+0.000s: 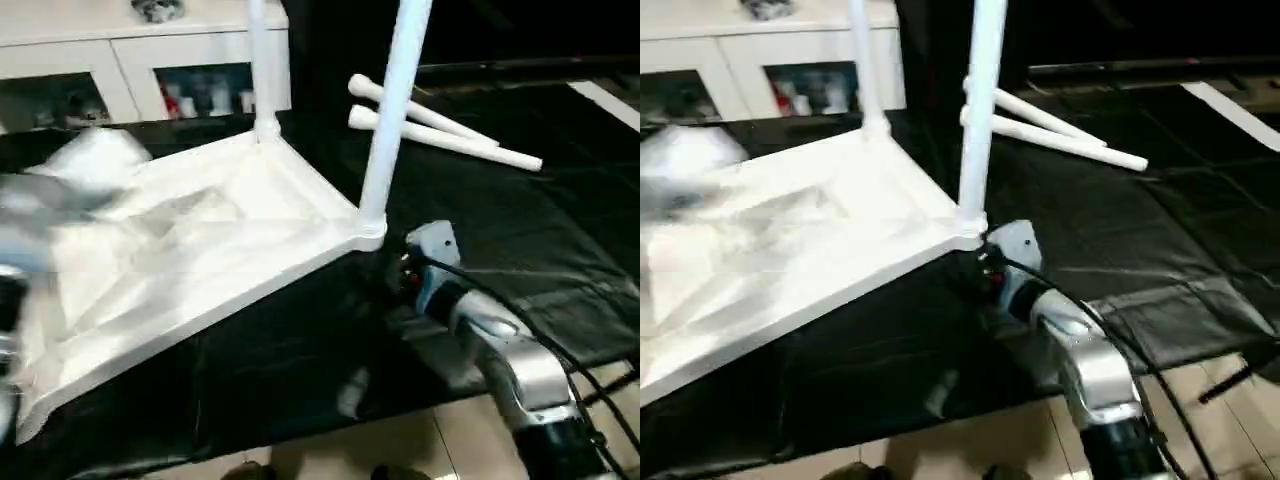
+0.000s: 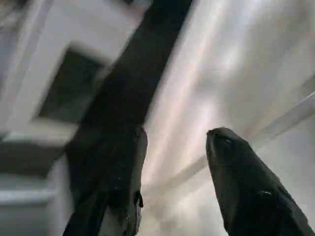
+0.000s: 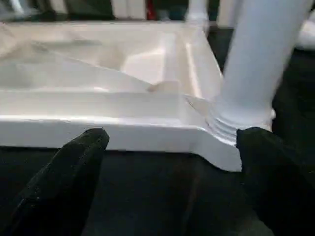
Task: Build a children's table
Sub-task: Rotate table base
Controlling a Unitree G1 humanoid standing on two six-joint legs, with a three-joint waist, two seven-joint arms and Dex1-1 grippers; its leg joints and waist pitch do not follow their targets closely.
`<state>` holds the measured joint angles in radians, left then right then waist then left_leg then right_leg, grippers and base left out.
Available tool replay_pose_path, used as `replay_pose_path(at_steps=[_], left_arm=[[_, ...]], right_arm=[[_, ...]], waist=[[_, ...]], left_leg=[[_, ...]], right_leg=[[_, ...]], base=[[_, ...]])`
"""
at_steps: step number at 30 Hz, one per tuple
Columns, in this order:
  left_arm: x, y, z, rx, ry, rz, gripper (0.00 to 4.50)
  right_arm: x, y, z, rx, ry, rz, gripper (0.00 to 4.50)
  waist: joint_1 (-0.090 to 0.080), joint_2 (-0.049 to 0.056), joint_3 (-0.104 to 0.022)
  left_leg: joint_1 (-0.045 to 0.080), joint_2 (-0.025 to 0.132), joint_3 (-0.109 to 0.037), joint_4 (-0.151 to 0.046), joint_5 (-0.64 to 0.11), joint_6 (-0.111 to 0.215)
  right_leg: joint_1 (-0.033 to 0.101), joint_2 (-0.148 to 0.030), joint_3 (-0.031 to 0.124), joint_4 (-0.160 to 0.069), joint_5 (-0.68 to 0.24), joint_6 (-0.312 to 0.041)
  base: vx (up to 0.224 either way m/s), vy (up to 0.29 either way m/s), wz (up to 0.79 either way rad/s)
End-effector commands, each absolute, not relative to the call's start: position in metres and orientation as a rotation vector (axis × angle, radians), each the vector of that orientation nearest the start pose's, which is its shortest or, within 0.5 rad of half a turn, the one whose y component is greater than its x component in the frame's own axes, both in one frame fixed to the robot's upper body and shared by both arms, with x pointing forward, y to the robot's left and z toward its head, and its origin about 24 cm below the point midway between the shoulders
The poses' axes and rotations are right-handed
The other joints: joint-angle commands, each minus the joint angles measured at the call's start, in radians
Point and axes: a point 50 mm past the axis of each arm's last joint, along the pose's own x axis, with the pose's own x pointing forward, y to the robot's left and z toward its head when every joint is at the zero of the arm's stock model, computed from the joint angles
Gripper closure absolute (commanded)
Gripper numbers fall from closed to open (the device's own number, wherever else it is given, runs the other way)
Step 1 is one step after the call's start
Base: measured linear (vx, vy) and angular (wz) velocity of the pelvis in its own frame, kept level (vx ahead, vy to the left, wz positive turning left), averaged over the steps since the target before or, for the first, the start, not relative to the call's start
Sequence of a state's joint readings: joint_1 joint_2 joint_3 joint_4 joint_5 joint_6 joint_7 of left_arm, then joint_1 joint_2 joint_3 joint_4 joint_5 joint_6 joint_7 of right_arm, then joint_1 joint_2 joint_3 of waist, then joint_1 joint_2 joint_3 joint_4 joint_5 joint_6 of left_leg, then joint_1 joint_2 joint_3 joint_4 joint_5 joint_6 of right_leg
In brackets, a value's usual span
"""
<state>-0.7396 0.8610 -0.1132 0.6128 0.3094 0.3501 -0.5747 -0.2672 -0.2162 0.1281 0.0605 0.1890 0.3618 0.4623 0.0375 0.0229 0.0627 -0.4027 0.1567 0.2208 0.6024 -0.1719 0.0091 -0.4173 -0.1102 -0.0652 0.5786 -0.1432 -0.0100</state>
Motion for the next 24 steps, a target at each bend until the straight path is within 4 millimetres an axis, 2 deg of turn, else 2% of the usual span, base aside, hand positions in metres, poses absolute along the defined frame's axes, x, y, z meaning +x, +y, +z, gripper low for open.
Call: replay_pose_path(at_steps=[1, 3, 4, 5, 7, 8, 11, 14, 15, 20, 21, 22, 24], left_arm=[[0.337, 0.342, 0.168, 0.935, 0.564, -0.034, 2.29], [0.325, 0.354, 0.159, 0.92, 0.662, -0.042, 2.29], [0.325, 0.354, 0.159, 0.92, 0.662, -0.042, 2.29], [0.32, 0.358, 0.155, 0.917, 0.705, -0.048, 2.56], [0.316, 0.362, 0.151, 0.918, 0.734, -0.06, 2.63], [0.316, 0.362, 0.151, 0.918, 0.734, -0.06, 2.68], [0.311, 0.366, 0.146, 0.908, 0.776, -0.063, 3.08], [0.303, 0.375, 0.141, 0.974, 0.849, -0.038, 3.17], [0.302, 0.379, 0.142, 0.991, 0.853, -0.011, 3.44], [0.294, 0.396, 0.145, 1.049, 0.917, 0.058, 3.63], [0.292, 0.399, 0.144, 1.047, 0.94, 0.054, 3.81], [0.292, 0.399, 0.144, 1.047, 0.94, 0.054, 3.92], [0.287, 0.404, 0.134, 1.023, 0.98, 0.038, 3.96]], right_arm=[[0.293, -0.117, 0.06, -0.059, 0.241, 0.639, 0.0], [0.297, -0.114, 0.054, -0.096, 0.306, 0.648, 0.0], [0.297, -0.114, 0.054, -0.096, 0.306, 0.648, 0.0], [0.302, -0.115, 0.051, -0.14, 0.335, 0.624, 0.0], [0.305, -0.115, 0.048, -0.155, 0.359, 0.622, 0.0], [0.305, -0.115, 0.048, -0.155, 0.359, 0.622, 0.0], [0.309, -0.112, 0.049, -0.191, 0.35, 0.64, 0.0], [0.312, -0.106, 0.047, -0.202, 0.377, 0.667, 0.0], [0.312, -0.105, 0.047, -0.208, 0.377, 0.672, 0.0], [0.314, -0.103, 0.048, -0.212, 0.367, 0.681, 0.0], [0.316, -0.102, 0.049, -0.218, 0.348, 0.683, 0.0], [0.316, -0.102, 0.049, -0.218, 0.348, 0.683, 0.0], [0.319, -0.098, 0.053, -0.197, 0.319, 0.692, 0.0]], waist=[[-0.001, 0.015, -0.076], [0.002, 0.015, -0.075], [0.0, 0.015, -0.074], [0.003, 0.016, -0.075], [0.0, 0.016, -0.076], [0.003, 0.017, -0.075], [0.004, 0.019, -0.076], [-0.002, 0.017, -0.074], [-0.003, 0.017, -0.074], [-0.003, 0.019, -0.075], [-0.003, 0.022, -0.075], [-0.004, 0.021, -0.075], [-0.003, 0.025, -0.075]], left_leg=[[0.056, 0.068, -0.05, -0.093, -0.394, -0.091], [0.05, 0.069, -0.053, -0.096, -0.382, -0.098], [0.051, 0.068, -0.051, -0.096, -0.383, -0.103], [0.054, 0.069, -0.05, -0.095, -0.388, -0.105], [0.05, 0.067, -0.052, -0.096, -0.386, -0.111], [0.056, 0.067, -0.05, -0.095, -0.395, -0.114], [0.053, 0.066, -0.054, -0.096, -0.414, -0.117], [0.052, 0.066, -0.055, -0.096, -0.422, -0.115], [0.052, 0.067, -0.056, -0.096, -0.43, -0.116], [0.055, 0.066, -0.058, -0.095, -0.44, -0.117], [0.056, 0.066, -0.058, -0.095, -0.447, -0.121], [0.055, 0.066, -0.058, -0.095, -0.448, -0.122], [0.056, 0.066, -0.059, -0.096, -0.458, -0.124]], right_leg=[[0.017, -0.04, 0.041, -0.051, -0.284, -0.157], [0.023, -0.043, 0.041, -0.046, -0.281, -0.163], [0.021, -0.043, 0.043, -0.047, -0.283, -0.163], [0.018, -0.044, 0.043, -0.048, -0.286, -0.162], [0.022, -0.044, 0.043, -0.046, -0.283, -0.167], [0.018, -0.044, 0.044, -0.049, -0.282, -0.168], [0.022, -0.045, 0.042, -0.047, -0.285, -0.164], [0.023, -0.046, 0.043, -0.047, -0.29, -0.165], [0.022, -0.046, 0.044, -0.047, -0.3, -0.163], [0.02, -0.045, 0.044, -0.049, -0.306, -0.162], [0.018, -0.045, 0.044, -0.05, -0.305, -0.162], [0.019, -0.044, 0.044, -0.049, -0.3, -0.164], [0.019, -0.046, 0.044, -0.049, -0.298, -0.169]], base=[[0.0, 0.0, 0.0], [0.0, 0.0, 0.0], [0.0, 0.0, 0.0], [0.0, 0.0, 0.0], [0.0, 0.0, 0.0], [0.0, 0.0, 0.0], [0.0, 0.0, 0.0], [0.0, 0.0, 0.0], [0.0, 0.0, 0.0], [0.0, 0.0, 0.0], [0.0, 0.0, 0.0], [0.0, 0.0, 0.0], [0.0, 0.0, 0.0]])
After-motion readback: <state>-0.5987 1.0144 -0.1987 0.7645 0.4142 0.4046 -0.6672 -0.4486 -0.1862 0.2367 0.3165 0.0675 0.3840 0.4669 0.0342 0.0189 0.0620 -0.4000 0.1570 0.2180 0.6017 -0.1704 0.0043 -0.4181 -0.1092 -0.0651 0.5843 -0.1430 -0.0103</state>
